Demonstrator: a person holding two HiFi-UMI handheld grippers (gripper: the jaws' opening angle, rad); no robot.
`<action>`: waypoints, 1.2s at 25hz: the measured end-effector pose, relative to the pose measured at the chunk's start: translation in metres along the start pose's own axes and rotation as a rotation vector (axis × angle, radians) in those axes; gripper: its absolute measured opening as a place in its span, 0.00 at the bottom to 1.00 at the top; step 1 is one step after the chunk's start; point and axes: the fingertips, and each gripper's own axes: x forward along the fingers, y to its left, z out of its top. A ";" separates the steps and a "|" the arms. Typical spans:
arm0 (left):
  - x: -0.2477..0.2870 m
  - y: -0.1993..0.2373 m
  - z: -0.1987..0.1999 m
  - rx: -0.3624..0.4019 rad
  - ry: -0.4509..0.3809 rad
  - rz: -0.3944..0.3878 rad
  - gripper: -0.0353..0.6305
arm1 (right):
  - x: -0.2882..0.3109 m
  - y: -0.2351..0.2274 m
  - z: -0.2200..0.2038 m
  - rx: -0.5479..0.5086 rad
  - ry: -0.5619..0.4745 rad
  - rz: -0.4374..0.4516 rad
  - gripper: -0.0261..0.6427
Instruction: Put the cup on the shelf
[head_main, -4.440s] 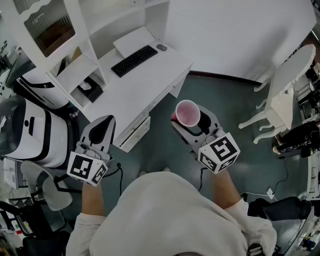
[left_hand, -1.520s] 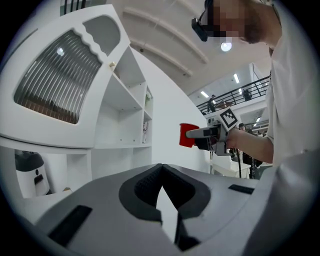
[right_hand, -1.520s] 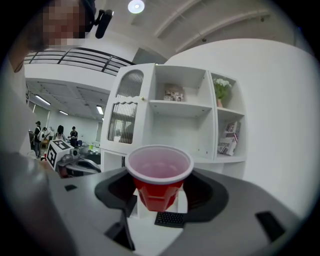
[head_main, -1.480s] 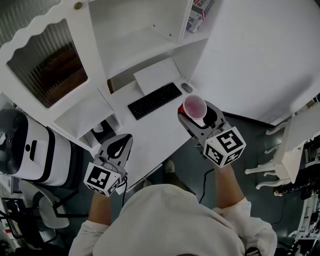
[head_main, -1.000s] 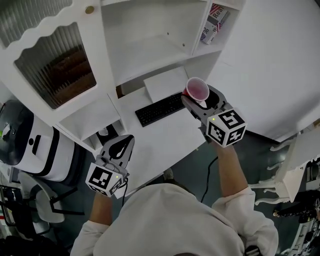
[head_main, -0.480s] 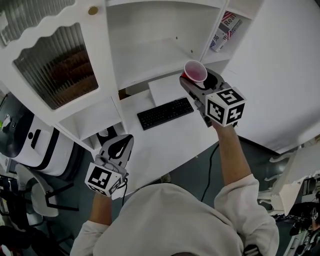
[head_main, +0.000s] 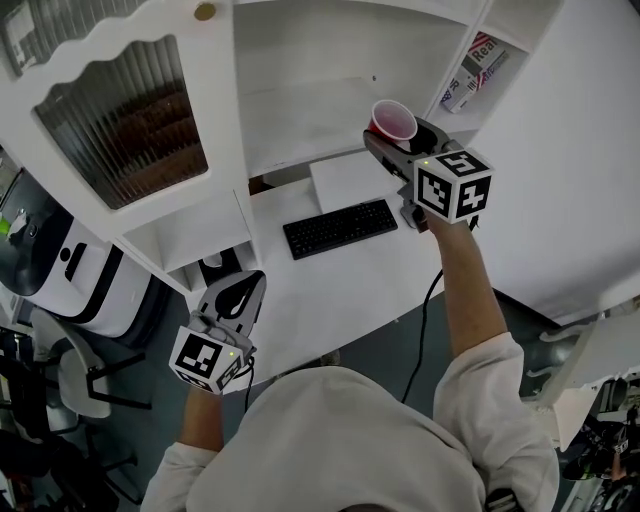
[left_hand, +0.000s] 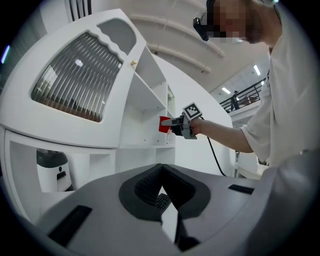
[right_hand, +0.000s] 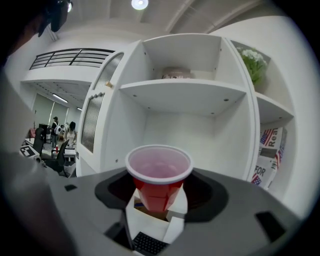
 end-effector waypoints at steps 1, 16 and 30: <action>-0.001 0.001 0.000 -0.003 0.001 0.007 0.06 | 0.004 -0.002 0.001 -0.002 0.004 0.002 0.48; -0.006 0.015 -0.011 -0.041 0.016 0.092 0.06 | 0.065 -0.018 0.000 -0.009 0.055 0.055 0.48; -0.005 0.026 -0.025 -0.079 0.034 0.156 0.06 | 0.117 -0.022 -0.017 -0.006 0.114 0.115 0.48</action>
